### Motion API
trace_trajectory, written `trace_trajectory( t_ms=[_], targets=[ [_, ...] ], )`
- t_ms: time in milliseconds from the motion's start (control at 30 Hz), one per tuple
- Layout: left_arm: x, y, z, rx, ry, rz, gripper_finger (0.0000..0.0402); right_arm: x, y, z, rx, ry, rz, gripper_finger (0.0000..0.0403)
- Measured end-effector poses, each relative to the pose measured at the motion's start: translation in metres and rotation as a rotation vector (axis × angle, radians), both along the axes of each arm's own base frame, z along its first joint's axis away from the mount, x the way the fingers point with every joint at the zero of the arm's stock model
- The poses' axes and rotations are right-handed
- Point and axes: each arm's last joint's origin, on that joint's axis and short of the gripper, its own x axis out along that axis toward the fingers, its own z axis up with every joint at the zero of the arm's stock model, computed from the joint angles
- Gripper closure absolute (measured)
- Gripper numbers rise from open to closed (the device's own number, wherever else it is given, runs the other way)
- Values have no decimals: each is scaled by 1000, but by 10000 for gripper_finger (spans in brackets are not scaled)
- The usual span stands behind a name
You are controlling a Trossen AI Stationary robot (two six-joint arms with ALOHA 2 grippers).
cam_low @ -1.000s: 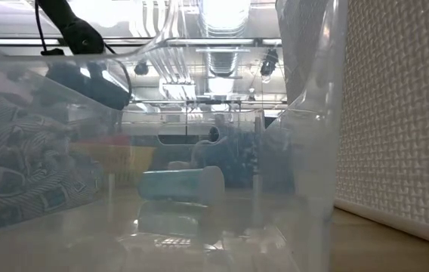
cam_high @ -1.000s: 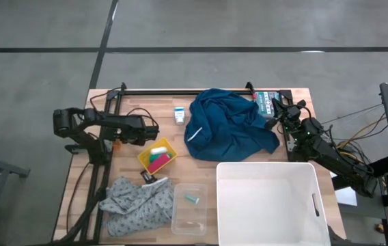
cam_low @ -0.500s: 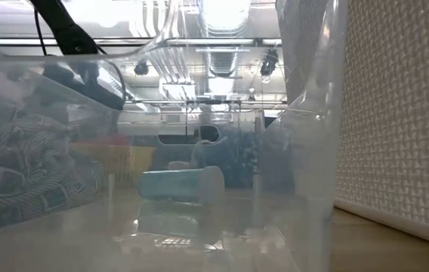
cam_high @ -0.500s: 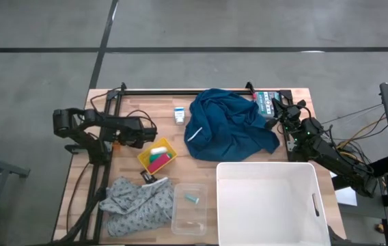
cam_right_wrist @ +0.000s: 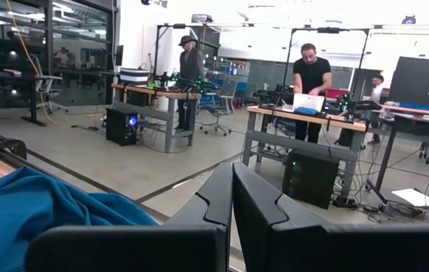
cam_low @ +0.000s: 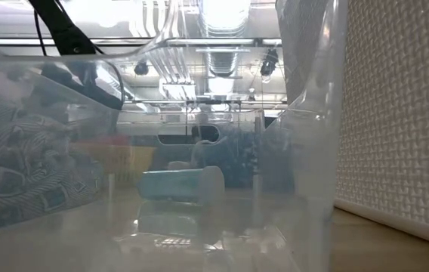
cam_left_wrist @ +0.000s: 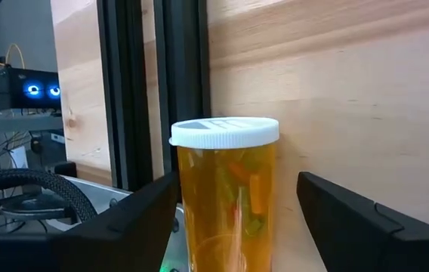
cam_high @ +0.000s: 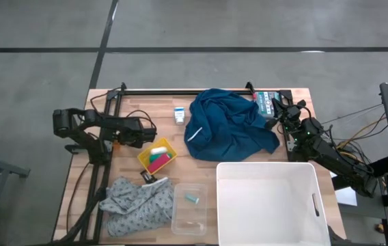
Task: Pick & Place Medicine items
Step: Put the orange pill bottle into the transparent bin
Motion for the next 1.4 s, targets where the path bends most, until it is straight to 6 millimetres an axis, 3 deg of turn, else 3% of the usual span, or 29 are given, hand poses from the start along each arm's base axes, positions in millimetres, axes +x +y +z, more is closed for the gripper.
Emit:
trace_trajectory(
  t_ms=[600,1200,1400],
  targets=[
    [-6,-3,-5,-22,15,5,202,0,0,0,0,0,0,394],
    [-6,-3,-4,-27,7,5,216,0,0,0,0,0,0,394],
    [-1,-2,6,-45,-13,11,216,0,0,0,0,0,0,394]
  ],
)
